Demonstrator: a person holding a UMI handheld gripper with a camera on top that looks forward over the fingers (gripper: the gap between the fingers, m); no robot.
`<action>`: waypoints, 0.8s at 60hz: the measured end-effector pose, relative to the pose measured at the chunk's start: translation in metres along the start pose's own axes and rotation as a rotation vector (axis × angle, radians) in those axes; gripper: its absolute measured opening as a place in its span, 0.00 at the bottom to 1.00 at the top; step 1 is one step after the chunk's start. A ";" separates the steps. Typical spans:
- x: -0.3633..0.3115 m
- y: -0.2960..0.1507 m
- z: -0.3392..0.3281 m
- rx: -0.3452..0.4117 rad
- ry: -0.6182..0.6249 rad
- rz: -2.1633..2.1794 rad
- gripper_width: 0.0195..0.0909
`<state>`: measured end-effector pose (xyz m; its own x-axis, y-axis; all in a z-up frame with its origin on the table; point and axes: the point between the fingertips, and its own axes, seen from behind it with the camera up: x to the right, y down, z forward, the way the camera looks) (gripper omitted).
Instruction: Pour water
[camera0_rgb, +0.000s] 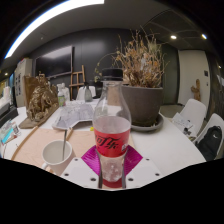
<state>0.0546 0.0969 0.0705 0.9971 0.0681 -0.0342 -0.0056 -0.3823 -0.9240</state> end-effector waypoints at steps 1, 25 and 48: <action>0.000 -0.001 0.000 0.010 0.001 0.000 0.08; 0.009 0.007 -0.016 -0.028 0.079 -0.058 0.93; -0.074 -0.017 -0.164 -0.116 0.109 -0.045 0.93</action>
<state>-0.0061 -0.0529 0.1511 0.9985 -0.0099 0.0534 0.0419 -0.4852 -0.8734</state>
